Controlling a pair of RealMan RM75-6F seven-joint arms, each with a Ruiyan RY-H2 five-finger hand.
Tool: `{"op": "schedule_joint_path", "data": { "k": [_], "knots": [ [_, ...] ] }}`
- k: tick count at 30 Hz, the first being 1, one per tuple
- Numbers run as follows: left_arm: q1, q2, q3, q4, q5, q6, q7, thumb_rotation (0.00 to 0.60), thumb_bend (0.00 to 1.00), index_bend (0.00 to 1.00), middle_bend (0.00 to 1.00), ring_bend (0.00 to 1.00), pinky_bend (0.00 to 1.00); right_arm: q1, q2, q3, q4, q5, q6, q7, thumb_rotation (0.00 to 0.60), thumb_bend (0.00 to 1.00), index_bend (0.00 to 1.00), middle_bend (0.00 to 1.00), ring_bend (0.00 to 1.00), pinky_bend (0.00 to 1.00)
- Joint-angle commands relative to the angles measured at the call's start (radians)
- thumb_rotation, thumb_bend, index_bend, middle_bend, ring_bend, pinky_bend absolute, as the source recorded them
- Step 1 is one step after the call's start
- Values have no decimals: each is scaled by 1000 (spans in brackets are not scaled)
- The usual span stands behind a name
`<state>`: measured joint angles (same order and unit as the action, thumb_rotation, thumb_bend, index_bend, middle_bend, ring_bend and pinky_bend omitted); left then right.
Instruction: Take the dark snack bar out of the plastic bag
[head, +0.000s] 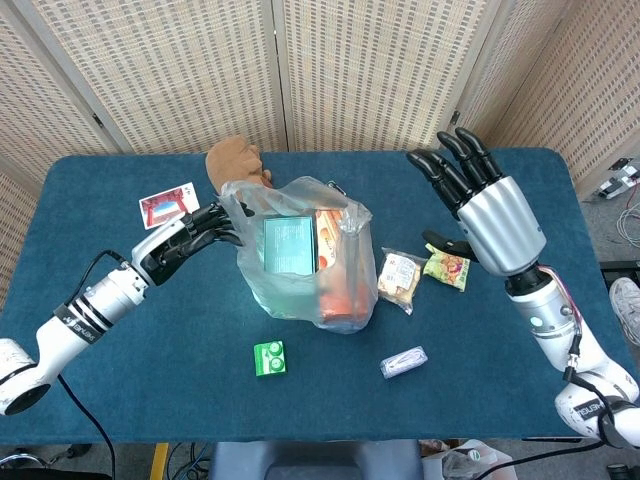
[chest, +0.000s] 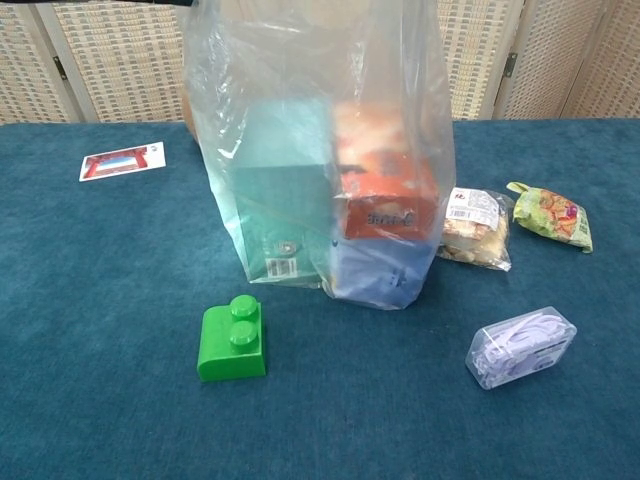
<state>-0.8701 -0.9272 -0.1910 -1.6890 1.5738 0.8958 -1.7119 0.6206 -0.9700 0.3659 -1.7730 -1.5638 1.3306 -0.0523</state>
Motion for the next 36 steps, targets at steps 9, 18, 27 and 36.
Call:
{"op": "schedule_joint_path", "data": {
  "k": [9,18,27,36],
  "knots": [
    [-10,-33,-4,23,-21,2,4,319,271,210,178,222,177,3,-7,-12,21,1,3,22,600,78,53,165,48,84],
    [0,-19,-8,5,-34,13,21,264,271,221,178,221,163,6,-10,-19,33,-1,5,38,600,78,53,165,48,84],
    [-25,-49,-21,-7,-43,-12,-52,260,270,226,185,225,164,30,-22,-14,45,1,-11,51,600,78,53,165,48,84],
    [-48,-68,-32,-4,-55,-42,-70,262,271,231,194,237,210,96,-71,-18,61,-20,-65,63,600,78,53,163,48,84]
  ]
}}
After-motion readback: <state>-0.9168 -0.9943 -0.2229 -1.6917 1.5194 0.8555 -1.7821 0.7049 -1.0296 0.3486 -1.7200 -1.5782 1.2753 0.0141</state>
